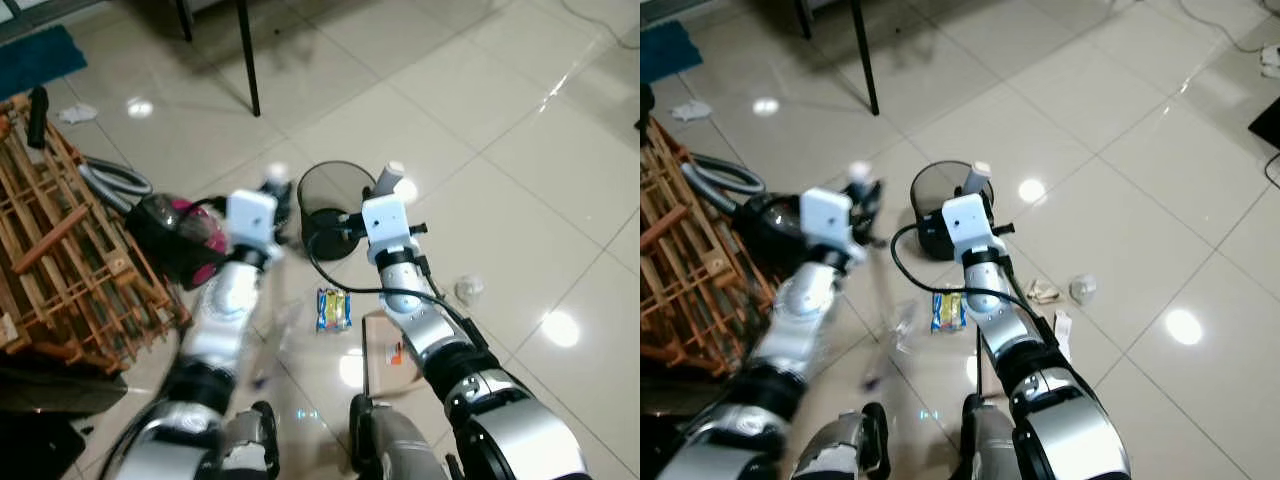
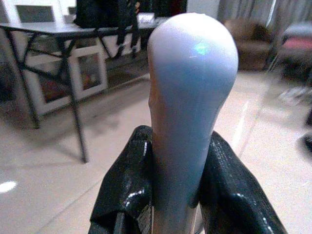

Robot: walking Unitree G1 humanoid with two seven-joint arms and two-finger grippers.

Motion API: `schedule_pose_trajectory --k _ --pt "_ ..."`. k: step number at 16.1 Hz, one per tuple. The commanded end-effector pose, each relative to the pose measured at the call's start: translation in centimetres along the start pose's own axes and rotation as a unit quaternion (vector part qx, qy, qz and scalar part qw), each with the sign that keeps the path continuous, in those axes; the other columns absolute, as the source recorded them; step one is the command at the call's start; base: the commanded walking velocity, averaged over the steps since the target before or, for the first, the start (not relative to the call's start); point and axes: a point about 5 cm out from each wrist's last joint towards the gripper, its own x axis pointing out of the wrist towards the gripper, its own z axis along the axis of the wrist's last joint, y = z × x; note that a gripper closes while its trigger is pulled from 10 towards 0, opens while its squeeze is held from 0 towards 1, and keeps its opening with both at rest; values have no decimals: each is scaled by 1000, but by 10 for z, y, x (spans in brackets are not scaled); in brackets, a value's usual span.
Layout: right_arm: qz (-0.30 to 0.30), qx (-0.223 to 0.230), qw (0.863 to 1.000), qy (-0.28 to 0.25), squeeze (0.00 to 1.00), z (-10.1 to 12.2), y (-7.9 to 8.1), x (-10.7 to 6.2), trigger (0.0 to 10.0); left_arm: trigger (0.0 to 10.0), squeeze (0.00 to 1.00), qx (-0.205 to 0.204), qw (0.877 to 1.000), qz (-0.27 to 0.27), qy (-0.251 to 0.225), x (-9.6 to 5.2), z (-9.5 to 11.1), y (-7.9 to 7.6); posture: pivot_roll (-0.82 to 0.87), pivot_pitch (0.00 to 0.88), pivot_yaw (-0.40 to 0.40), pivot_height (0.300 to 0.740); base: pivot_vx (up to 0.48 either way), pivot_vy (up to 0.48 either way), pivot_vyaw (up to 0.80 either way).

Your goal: Sweep floor

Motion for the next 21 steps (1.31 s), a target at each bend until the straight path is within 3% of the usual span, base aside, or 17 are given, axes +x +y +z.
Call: schedule_pose_trajectory --k 1,5,6,7,10,11,14,17,19,21 --pt "-13 -4 1000 15 0 -9 -4 -5 10000 10000 0 -25 999 -20 -12 -1 0 -12 -38 326 -39 740 0 0 0" --pt "-45 -6 999 27 0 -18 -21 -7 10000 10000 0 -41 995 -87 -34 0 2 -30 -46 321 -42 740 0 0 0" --pt "-58 -3 998 28 0 -21 -29 -7 10000 10000 0 -51 987 -145 -41 -4 3 -37 -47 311 -41 740 0 0 0" --pt "-63 1 998 30 0 -21 -31 -7 10000 10000 0 -51 983 -169 -42 -5 4 -39 -46 306 -41 740 0 0 0" --pt "-83 32 996 22 0 -26 -48 -14 10000 10000 0 -27 959 -277 -47 -20 11 -37 -40 269 -30 740 0 0 0" --pt "-92 38 995 21 0 -27 -55 -16 10000 10000 0 -16 957 -284 -50 -22 13 -31 -44 257 -26 740 0 0 0" --pt "-123 58 991 14 0 -31 -77 -24 10000 10000 0 -10 964 -259 -58 -24 22 -9 -60 225 -13 740 0 0 0" --pt "-148 91 985 0 0 -24 -100 -32 10000 10000 0 -30 980 -189 -54 -28 32 19 -74 189 -9 740 0 0 0" --pt "-150 110 983 8 0 -19 -111 -34 10000 10000 0 -27 989 -143 -24 -32 32 33 -76 170 -8 740 0 0 0" --pt "-126 118 985 27 0 -8 -119 -32 10000 10000 0 3 997 -72 26 -37 30 50 -78 138 1 740 0 0 0"
